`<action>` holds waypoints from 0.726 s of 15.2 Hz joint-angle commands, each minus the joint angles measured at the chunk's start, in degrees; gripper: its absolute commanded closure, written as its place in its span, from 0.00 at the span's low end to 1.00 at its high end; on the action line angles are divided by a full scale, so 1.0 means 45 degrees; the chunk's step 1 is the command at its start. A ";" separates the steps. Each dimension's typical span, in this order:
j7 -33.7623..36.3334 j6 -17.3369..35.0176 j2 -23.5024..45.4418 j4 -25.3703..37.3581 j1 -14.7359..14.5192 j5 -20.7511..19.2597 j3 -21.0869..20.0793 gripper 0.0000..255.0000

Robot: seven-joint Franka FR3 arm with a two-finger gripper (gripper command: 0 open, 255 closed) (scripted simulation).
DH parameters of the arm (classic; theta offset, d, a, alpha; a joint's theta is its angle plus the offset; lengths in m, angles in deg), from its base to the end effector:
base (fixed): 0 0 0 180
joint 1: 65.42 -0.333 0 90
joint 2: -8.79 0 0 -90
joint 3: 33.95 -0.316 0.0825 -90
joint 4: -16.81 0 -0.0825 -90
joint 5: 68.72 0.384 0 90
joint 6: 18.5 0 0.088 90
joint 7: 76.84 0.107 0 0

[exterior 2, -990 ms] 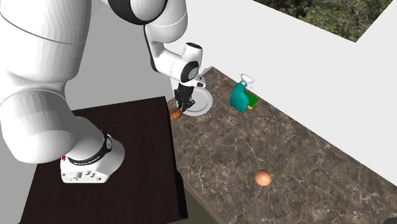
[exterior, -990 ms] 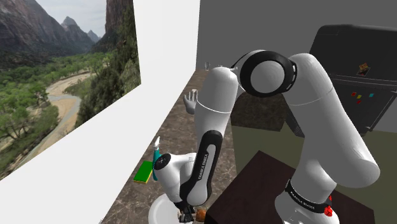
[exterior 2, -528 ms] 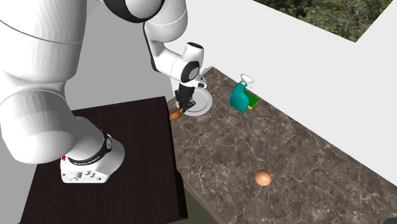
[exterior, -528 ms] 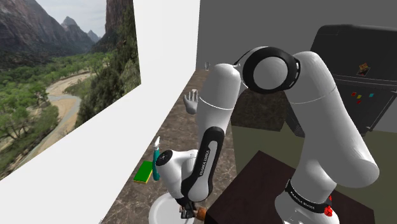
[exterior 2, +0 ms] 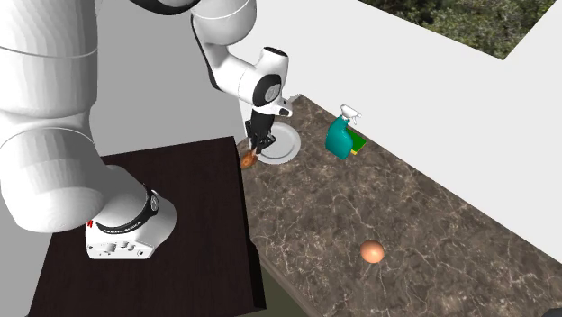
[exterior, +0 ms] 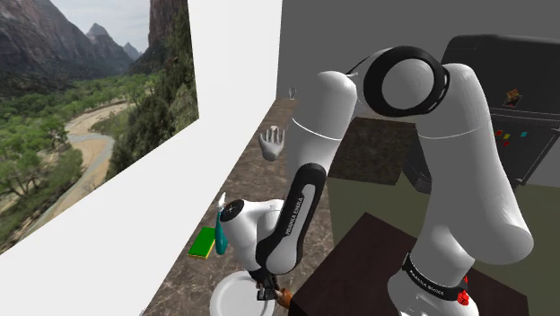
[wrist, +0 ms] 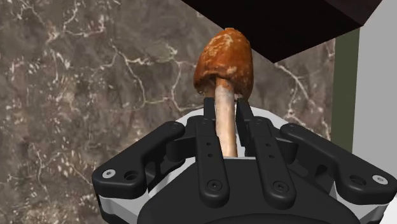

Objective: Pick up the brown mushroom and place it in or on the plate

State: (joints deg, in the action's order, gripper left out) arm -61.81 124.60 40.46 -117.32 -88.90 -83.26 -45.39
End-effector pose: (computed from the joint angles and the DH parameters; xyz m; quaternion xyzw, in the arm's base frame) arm 0.3628 0.2715 0.0795 0.9431 0.2765 -0.1668 0.0794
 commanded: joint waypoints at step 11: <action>-0.0349 -0.2614 0.1517 0.4085 -0.0284 0.0349 -0.0143 1.00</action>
State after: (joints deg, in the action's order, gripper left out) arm -63.24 114.27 45.85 -101.77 -89.89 -81.75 -46.08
